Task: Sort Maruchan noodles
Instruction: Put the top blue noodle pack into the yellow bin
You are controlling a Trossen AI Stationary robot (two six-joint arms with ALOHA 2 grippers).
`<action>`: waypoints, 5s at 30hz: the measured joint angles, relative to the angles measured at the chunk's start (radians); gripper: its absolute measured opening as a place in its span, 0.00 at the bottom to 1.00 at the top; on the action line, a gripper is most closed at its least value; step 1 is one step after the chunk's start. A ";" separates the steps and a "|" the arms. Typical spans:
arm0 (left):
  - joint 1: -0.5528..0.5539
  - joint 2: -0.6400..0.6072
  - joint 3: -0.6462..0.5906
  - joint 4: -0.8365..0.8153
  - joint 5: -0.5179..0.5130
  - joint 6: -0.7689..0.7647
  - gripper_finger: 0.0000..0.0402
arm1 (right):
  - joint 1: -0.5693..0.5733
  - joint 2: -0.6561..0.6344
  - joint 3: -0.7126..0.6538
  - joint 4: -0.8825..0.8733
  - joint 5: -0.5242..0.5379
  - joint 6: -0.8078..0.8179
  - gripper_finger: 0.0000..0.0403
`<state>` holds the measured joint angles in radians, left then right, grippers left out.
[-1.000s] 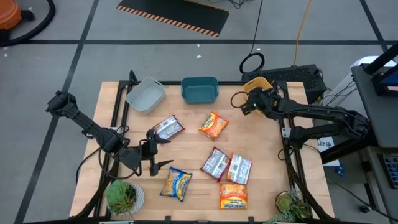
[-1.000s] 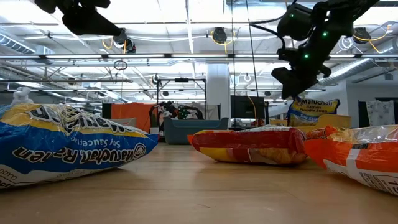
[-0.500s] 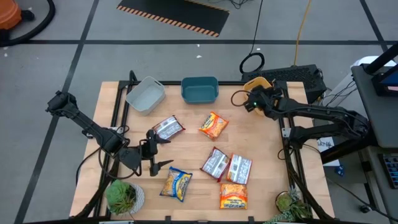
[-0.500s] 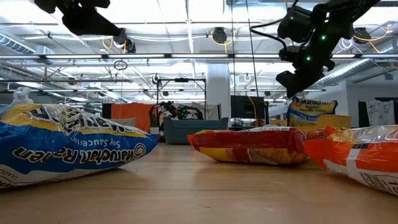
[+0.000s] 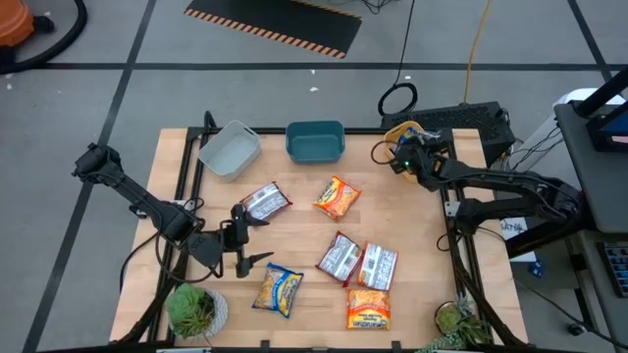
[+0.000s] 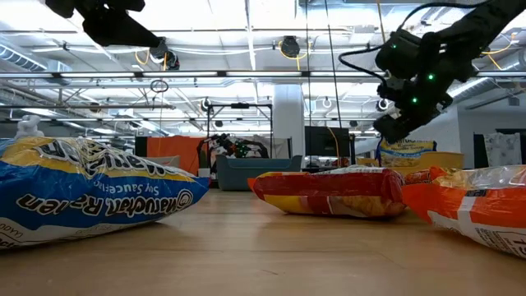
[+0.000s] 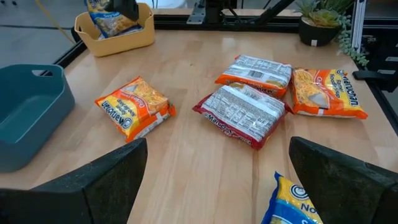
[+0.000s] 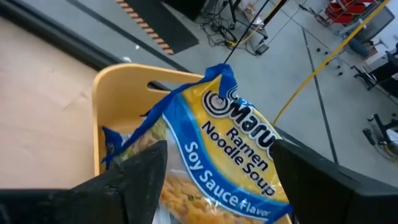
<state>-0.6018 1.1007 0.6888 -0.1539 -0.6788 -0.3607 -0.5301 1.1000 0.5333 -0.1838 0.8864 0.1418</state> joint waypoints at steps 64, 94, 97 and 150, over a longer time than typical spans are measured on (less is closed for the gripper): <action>0.014 0.000 0.000 -0.002 0.000 -0.008 0.98 | -0.171 -0.014 -0.018 0.058 -0.160 0.086 0.32; 0.014 0.000 0.000 -0.003 0.000 -0.003 0.98 | -0.325 -0.016 -0.001 -0.050 -0.129 0.407 0.76; 0.014 0.000 0.000 -0.003 0.000 -0.008 0.98 | -0.325 -0.016 -0.001 -0.056 -0.130 0.398 0.76; 0.046 0.000 0.000 0.001 0.008 -0.007 0.98 | -0.242 -0.308 -0.010 -0.042 -0.312 0.317 0.00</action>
<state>-0.5556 1.1007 0.6884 -0.1532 -0.6708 -0.3678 -0.7725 0.7922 0.5232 -0.2253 0.5747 0.4584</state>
